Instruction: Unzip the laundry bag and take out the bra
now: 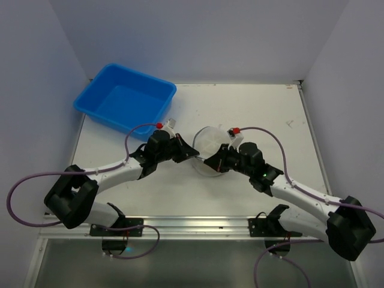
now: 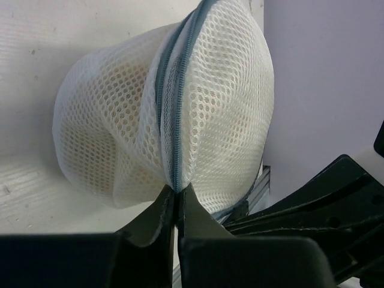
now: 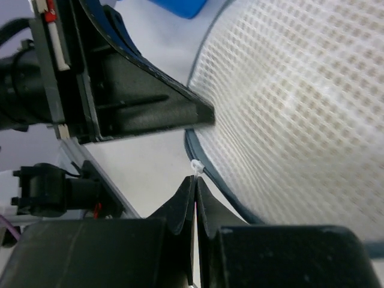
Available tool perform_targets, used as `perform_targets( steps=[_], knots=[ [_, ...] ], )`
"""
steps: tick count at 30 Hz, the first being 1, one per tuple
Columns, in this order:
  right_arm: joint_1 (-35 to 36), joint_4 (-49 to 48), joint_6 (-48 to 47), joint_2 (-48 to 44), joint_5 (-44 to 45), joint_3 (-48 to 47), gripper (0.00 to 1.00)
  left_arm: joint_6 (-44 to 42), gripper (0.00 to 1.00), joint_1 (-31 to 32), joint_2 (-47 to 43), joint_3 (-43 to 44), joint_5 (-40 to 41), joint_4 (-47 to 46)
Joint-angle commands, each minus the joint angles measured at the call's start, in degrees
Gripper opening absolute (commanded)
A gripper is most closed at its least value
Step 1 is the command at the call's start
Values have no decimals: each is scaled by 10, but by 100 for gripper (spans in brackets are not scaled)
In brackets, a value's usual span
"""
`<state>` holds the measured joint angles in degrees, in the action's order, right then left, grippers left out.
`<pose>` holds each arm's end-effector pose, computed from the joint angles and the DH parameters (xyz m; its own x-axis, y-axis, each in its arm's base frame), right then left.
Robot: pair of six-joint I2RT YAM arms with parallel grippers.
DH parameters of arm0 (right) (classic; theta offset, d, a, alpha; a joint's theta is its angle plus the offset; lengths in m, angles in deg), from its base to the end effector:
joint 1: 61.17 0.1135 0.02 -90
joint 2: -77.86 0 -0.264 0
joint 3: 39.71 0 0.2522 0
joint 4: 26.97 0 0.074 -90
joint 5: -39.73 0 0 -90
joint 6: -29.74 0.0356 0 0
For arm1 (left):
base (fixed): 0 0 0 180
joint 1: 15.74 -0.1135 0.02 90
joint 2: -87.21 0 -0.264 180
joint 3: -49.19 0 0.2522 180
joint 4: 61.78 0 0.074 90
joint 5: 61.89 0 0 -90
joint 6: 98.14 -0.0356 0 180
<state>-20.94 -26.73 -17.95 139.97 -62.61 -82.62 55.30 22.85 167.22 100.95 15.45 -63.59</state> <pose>0.1762 0.1590 0.2277 -0.7162 0.2555 -0.6495 -0.4093 0.6000 0.6874 0.2247 -0.1893 0.2057 -0.8372 -0.4485 -0.3131 0.0294 0.5347 -0.8445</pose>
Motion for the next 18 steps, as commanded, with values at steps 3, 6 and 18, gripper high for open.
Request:
perform_targets(
  steps=[3, 6, 18],
  knots=[
    [-42, 138, -54, -92, 85, 30, 0, -33, 0, -31, -31, -20, 5, 5],
    [-151, 199, -53, -140, 82, 38, 0, -62, 0, -67, -38, -38, -52, 10],
    [-135, 149, -62, -112, -24, -7, 0, -201, 20, -101, 42, 140, -128, 135]
  ],
)
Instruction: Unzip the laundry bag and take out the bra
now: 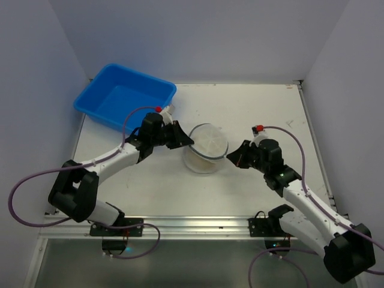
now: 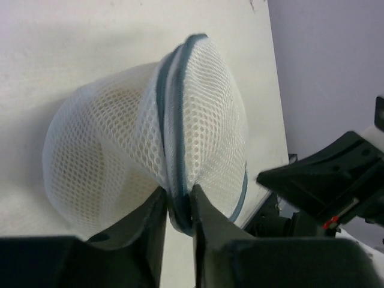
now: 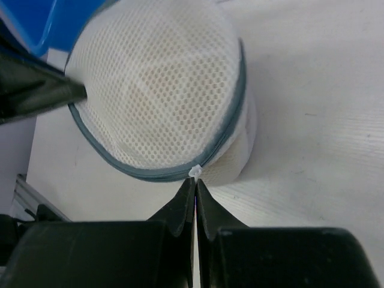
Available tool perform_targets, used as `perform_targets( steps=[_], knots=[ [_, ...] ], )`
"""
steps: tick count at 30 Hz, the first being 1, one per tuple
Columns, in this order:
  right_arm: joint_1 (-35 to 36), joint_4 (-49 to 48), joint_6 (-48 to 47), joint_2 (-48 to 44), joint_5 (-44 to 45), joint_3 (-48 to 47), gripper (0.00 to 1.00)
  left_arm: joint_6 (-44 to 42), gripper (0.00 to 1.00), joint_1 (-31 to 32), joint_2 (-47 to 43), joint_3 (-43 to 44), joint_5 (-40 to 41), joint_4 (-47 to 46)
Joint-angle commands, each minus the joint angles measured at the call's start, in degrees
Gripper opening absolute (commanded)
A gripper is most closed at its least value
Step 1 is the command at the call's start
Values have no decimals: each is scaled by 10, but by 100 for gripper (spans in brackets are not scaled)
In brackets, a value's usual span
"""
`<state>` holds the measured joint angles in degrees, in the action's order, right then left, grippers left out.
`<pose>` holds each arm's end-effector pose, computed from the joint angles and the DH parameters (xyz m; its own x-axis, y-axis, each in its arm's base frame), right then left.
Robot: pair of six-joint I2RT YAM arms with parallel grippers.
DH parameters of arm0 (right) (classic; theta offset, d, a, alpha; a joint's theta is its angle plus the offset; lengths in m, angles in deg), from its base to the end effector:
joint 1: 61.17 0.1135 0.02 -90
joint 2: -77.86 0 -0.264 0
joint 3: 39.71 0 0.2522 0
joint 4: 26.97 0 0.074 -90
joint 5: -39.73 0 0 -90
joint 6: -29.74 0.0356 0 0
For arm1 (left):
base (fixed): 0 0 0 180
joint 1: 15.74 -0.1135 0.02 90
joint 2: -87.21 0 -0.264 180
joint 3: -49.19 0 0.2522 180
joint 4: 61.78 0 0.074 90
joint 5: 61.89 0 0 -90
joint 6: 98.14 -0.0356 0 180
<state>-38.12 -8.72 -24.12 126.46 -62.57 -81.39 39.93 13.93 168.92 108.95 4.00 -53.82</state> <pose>0.1758 0.0830 0.2349 -0.6463 0.3512 -0.6775 -0.2214 0.7633 0.6069 0.2606 -0.1652 0.2274 -0.8545 -0.2947 -0.4277 0.1852 0.5965 -0.7810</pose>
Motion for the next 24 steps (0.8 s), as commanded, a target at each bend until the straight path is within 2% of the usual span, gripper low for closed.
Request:
perform_targets(
  steps=[1, 2, 4, 5, 8, 13, 16, 17, 22, 24],
  knots=[
    [54, -40, 7, 31, -21, -21, 0, -43, 26, -12, 44, 86, -15, 34],
    [69, -48, 15, 40, -19, -24, 0, -27, 32, -12, 51, 94, -22, 28],
    [102, -97, 47, 69, -27, -26, 0, -4, 54, -13, 60, 95, -30, -12],
    [107, -114, 61, 81, -33, -27, 0, 20, 73, -12, 59, 91, -35, -24],
    [126, -160, 93, 120, -38, -38, 0, 47, 100, -12, 35, 60, -28, -47],
    [151, -189, 98, 160, -26, -63, 0, 81, 100, -11, -51, -46, 19, -72],
    [161, -196, 97, 172, -23, -68, 0, 104, 93, -3, -63, -78, 17, -101],
    [162, -198, 97, 174, -22, -68, 0, 105, 89, 4, -61, -79, 23, -102],
    [174, -198, 96, 178, -19, -70, 0, 105, 78, 49, -19, -55, 38, -109],
    [177, -189, 91, 172, -15, -71, 0, 107, 70, 55, -7, -47, 49, -111]
  ],
)
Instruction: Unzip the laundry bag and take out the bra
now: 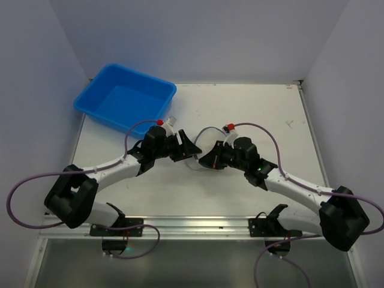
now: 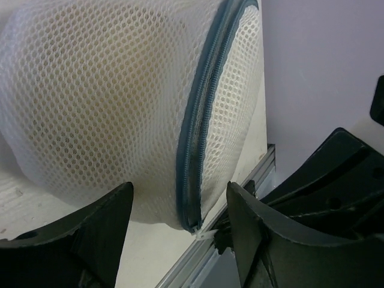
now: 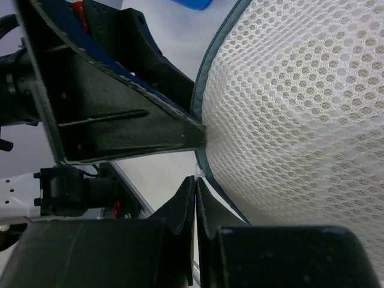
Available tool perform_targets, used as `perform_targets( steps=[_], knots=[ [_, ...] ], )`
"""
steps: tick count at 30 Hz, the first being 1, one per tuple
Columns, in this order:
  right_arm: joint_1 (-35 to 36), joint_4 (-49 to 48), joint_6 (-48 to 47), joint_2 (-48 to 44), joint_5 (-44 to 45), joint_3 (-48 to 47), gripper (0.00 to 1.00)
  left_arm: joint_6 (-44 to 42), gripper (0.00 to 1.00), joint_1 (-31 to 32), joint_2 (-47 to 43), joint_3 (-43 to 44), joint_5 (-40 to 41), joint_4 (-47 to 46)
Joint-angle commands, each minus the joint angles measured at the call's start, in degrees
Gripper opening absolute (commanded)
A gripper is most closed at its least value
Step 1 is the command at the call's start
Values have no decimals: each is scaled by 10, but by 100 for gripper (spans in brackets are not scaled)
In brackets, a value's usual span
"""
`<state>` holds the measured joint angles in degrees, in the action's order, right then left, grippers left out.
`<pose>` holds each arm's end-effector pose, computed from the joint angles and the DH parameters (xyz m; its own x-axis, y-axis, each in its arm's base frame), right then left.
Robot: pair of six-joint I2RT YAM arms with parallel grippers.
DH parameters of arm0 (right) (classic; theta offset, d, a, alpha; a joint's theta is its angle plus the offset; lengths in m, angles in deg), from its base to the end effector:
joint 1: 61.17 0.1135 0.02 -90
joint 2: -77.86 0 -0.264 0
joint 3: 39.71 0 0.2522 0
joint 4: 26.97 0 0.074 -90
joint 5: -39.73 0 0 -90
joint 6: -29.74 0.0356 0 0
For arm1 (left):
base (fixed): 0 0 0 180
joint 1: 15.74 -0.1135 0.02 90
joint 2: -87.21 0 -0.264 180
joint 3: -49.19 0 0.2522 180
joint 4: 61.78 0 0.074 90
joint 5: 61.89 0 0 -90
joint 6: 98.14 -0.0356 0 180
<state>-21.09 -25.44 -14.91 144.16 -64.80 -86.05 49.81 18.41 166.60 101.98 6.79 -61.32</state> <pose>0.1870 0.1690 0.2294 -0.7675 0.2542 -0.5885 -0.3641 0.5827 0.7265 0.2347 -0.1748 0.2113 -0.8701 -0.3639 -0.3324 0.1006 0.5291 -0.8426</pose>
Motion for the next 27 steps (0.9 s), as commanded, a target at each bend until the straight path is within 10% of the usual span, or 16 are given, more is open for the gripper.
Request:
perform_targets(
  steps=[1, 8, 16, 27],
  knots=[
    [7, -18, -3, -6, 10, -25, 0, 10, 66, 12, 26, 28, 22, -37],
    [9, 21, -25, -45, 35, -6, 0, 10, 1, 21, 39, 43, 38, -25],
    [-10, 166, -81, -169, 207, 71, 0, 8, 0, -31, -16, -28, 2, -30],
    [-117, 161, -112, -160, 115, 58, 0, 23, 1, -42, -133, -137, -25, -47]
  ],
)
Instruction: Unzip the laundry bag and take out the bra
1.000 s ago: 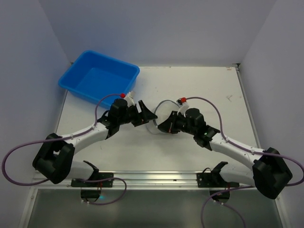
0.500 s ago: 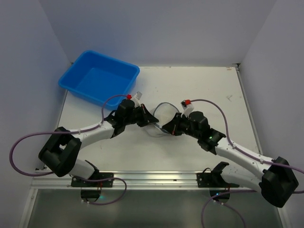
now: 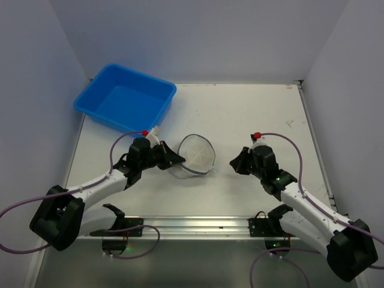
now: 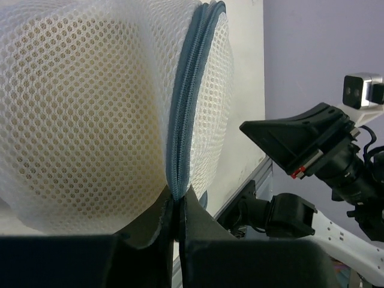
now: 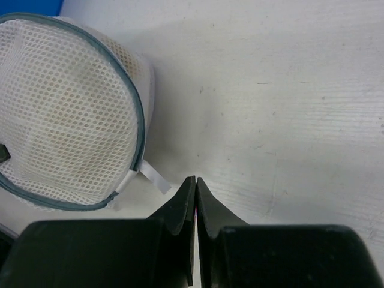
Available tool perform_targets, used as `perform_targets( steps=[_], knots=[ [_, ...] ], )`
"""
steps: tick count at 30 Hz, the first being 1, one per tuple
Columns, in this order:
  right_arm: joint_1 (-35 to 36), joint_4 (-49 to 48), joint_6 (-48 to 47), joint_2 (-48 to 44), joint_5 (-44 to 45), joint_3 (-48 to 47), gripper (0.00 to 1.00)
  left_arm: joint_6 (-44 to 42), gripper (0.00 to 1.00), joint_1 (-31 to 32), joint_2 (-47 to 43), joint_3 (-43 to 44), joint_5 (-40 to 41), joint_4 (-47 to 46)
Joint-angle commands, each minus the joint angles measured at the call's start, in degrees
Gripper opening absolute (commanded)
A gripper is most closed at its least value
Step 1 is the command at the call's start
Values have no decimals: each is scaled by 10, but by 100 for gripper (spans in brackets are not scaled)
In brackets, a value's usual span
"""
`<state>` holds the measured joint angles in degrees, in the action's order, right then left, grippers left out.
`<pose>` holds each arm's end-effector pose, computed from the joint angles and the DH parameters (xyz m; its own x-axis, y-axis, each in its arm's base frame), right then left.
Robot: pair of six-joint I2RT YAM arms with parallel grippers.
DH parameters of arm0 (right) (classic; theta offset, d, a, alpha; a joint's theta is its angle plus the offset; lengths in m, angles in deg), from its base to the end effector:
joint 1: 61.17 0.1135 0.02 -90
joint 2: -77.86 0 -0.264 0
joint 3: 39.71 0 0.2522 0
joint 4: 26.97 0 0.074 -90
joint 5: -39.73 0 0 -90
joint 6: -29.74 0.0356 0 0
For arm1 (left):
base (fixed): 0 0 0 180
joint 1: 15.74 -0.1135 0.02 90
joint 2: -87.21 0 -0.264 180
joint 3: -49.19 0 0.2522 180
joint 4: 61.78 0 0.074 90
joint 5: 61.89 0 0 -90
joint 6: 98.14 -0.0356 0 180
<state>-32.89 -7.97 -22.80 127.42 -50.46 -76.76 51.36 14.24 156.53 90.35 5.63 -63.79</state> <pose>0.1659 0.0894 0.2025 -0.6550 0.3382 -0.6757 -0.0981 0.8486 0.5199 0.2055 -0.1343 0.1944 -0.8478 -0.4301 -0.3104 0.0563 0.5089 -0.8590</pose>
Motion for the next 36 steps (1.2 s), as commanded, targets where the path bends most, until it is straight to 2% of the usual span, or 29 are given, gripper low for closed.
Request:
perform_targets(
  steps=[1, 3, 4, 5, 6, 8, 9, 11, 13, 16, 21, 30, 36],
  knots=[
    [5, -14, -35, 5, -32, -41, 5, 10, 10, 4, -41, -28, -9, -23],
    [14, -12, -39, -1, -36, -59, 17, 11, 21, 7, -63, -44, 2, -26],
    [27, -13, -37, -4, -37, -64, 31, 11, 37, 7, -73, -49, 4, -25],
    [34, -13, -33, -7, -37, -77, 38, 10, 46, 7, -78, -51, 6, -23],
    [41, -15, -30, -4, -39, -83, 45, 3, 65, 7, -82, -50, 7, -18],
    [63, -17, -14, 4, -43, -101, 60, -5, 81, 7, -102, -45, 11, 8],
    [72, -22, -10, 17, -39, -107, 63, -17, 92, 7, -110, -41, 21, 20],
    [106, -33, -3, 33, -30, -126, 74, -32, 98, 6, -139, -24, 38, 67],
    [128, -45, 9, 67, -21, -138, 80, -66, 99, 5, -159, 3, 72, 115],
    [137, -85, 32, 115, -16, -143, 82, -105, 97, 1, -167, 34, 117, 187],
    [143, -134, 46, 170, -29, -134, 83, -143, 84, -14, -133, 67, 201, 246],
    [157, -161, 32, 186, -23, -121, 84, -155, 82, -22, 21, 71, 154, 168],
    [175, -129, 13, 175, -1, -147, 84, -134, 70, -22, 84, 57, 156, 121]
  ],
)
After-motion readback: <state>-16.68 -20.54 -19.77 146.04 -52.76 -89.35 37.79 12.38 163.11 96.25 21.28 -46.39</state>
